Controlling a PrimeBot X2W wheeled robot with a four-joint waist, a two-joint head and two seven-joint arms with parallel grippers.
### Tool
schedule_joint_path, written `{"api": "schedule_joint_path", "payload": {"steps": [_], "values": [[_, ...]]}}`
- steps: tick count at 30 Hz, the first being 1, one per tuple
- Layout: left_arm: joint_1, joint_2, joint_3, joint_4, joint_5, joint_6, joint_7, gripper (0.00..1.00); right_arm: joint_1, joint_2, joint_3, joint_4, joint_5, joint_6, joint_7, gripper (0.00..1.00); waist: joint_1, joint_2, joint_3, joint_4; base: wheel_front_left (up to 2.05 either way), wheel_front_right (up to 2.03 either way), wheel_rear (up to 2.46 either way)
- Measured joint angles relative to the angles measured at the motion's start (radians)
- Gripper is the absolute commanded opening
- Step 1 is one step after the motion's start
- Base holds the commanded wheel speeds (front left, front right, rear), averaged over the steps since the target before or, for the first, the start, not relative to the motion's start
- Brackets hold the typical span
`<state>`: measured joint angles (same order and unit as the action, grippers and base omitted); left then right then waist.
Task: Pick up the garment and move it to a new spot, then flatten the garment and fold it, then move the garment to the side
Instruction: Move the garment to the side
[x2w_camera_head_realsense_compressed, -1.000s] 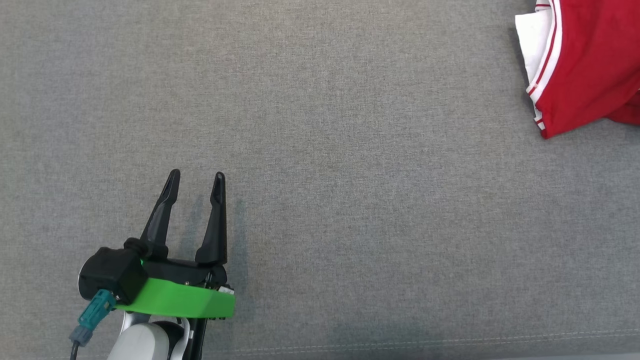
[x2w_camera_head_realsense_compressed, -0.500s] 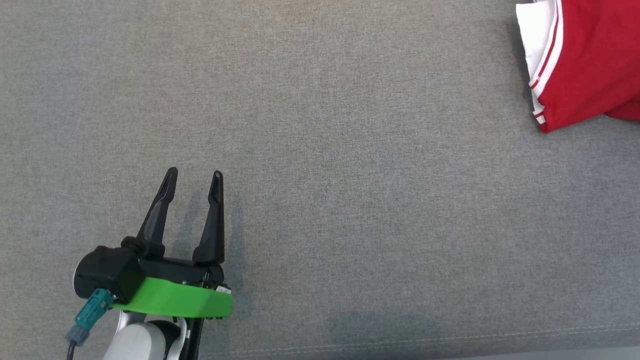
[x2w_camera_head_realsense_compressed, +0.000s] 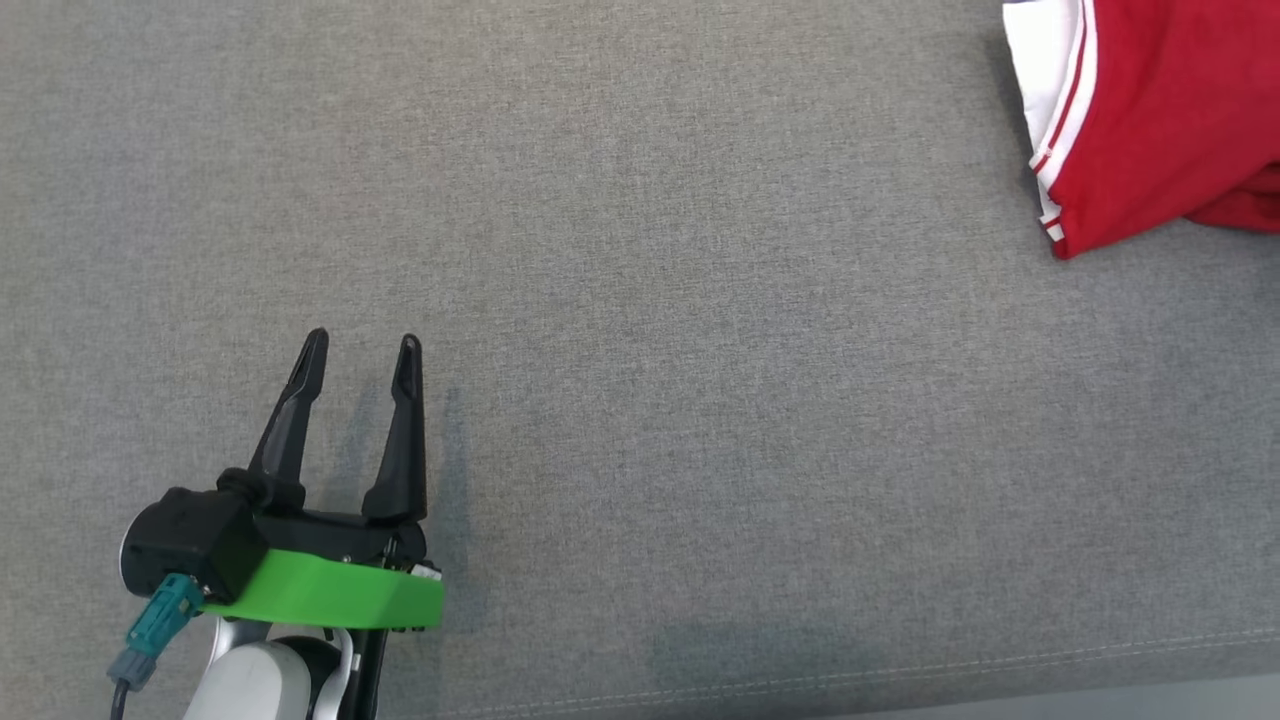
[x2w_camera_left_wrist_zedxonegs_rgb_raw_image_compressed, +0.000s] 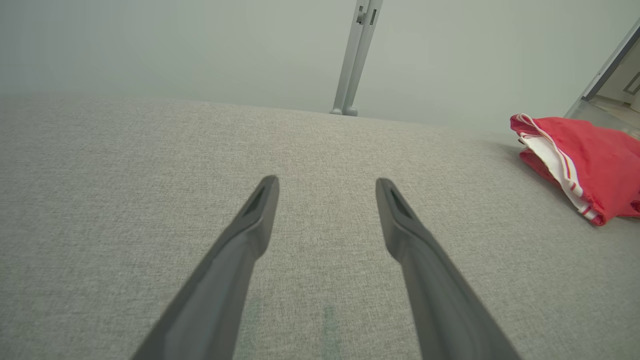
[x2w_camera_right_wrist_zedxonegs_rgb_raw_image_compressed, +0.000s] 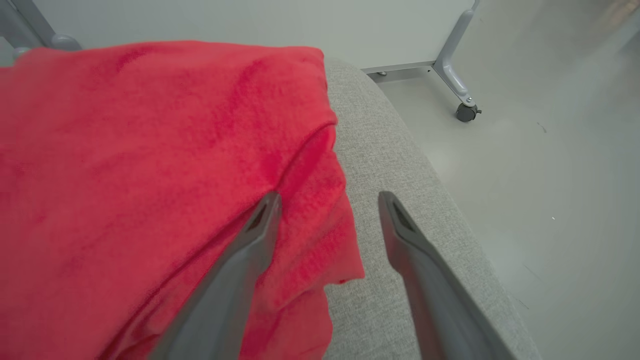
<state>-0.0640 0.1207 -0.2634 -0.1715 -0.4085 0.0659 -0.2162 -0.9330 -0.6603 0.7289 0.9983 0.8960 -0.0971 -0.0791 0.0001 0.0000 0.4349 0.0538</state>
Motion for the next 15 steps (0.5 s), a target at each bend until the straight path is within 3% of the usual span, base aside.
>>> {"api": "schedule_joint_path", "payload": {"steps": [11,15], "values": [[-0.002,-0.001,-0.001,0.008,-0.001,0.0,0.0,1.0,-0.064,0.011,0.021,-0.054,-0.043,0.048,-0.097,1.0,0.0,0.0,-0.039,-0.05,0.0,0.0,0.0],[-0.024,-0.002,0.0,0.034,-0.002,-0.001,-0.002,1.0,-0.074,0.044,0.021,-0.081,-0.045,0.071,-0.143,1.0,0.0,0.0,-0.067,-0.072,0.0,0.0,0.0]]}}
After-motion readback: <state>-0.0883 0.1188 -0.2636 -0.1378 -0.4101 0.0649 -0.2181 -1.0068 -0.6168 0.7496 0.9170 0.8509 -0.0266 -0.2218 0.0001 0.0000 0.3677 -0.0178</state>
